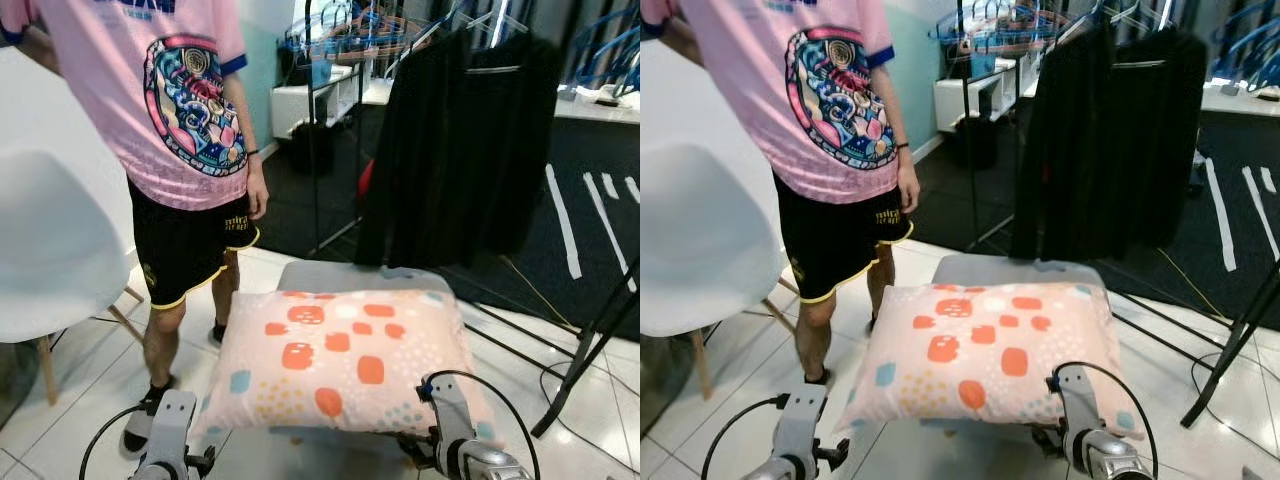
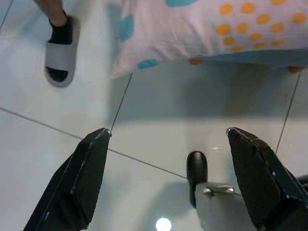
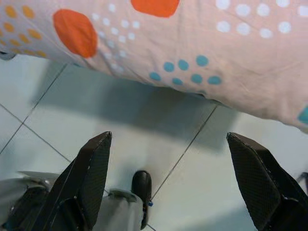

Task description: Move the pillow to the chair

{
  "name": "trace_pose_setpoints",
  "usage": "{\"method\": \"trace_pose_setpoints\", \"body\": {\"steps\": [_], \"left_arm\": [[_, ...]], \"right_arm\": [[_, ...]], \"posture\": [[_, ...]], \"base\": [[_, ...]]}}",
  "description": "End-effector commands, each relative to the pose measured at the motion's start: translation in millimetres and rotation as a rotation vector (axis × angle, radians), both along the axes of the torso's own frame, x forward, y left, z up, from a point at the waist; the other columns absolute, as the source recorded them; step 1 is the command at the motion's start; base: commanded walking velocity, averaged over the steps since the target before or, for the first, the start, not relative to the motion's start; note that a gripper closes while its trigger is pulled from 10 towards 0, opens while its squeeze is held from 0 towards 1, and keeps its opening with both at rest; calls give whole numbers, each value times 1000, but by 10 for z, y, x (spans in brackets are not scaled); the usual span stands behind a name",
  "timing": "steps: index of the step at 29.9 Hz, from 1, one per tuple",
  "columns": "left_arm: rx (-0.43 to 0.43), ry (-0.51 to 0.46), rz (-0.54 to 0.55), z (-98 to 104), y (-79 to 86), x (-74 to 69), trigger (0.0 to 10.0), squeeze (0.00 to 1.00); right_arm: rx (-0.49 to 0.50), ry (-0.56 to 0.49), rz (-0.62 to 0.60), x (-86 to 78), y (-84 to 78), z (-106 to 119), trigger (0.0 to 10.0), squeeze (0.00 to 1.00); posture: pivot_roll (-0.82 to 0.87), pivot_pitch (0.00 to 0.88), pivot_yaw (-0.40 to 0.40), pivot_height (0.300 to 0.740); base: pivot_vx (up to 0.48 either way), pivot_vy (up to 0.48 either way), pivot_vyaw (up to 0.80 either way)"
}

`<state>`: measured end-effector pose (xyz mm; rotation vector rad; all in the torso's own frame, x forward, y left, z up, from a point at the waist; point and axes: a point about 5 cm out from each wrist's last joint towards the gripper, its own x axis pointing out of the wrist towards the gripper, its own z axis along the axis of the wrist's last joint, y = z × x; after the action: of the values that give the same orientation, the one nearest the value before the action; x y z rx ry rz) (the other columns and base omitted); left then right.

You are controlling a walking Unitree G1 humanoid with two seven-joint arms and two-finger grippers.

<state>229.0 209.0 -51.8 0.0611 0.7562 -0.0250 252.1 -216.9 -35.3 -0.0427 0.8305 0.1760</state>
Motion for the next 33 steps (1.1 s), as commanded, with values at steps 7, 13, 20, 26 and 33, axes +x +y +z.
{"method": "trace_pose_setpoints", "body": {"steps": [7, 13, 20, 26, 33], "left_arm": [[6, 25, -34, -20, -13, -20, 10000, 0], [11, 21, 9, -17, 27, -24, 10000, 0], [13, 21, 20, -14, 40, -22, 10000, 0], [14, 22, 19, -12, 48, -22, 10000, 0], [15, 29, 19, -22, 67, -43, 10000, 0]], "right_arm": [[-7, -2, -5, 4, -1, 1, 10000, 0], [-8, -5, -8, 9, 4, 4, 10000, 0], [-10, -6, -4, 11, 7, 4, 10000, 0], [-32, 7, 20, 8, 6, 1, 10000, 0], [-54, 32, 27, -15, -3, -19, 10000, 0]], "posture": [[-154, 0, -21, 740], [-154, 2, -21, 740], [-154, 7, -19, 740], [-154, 9, -19, 740], [-152, 0, -16, 740]], "base": [[0, -206, 0], [0, -400, 0], [0, 0, 0], [0, 0, 0], [0, 0, 0]]}}
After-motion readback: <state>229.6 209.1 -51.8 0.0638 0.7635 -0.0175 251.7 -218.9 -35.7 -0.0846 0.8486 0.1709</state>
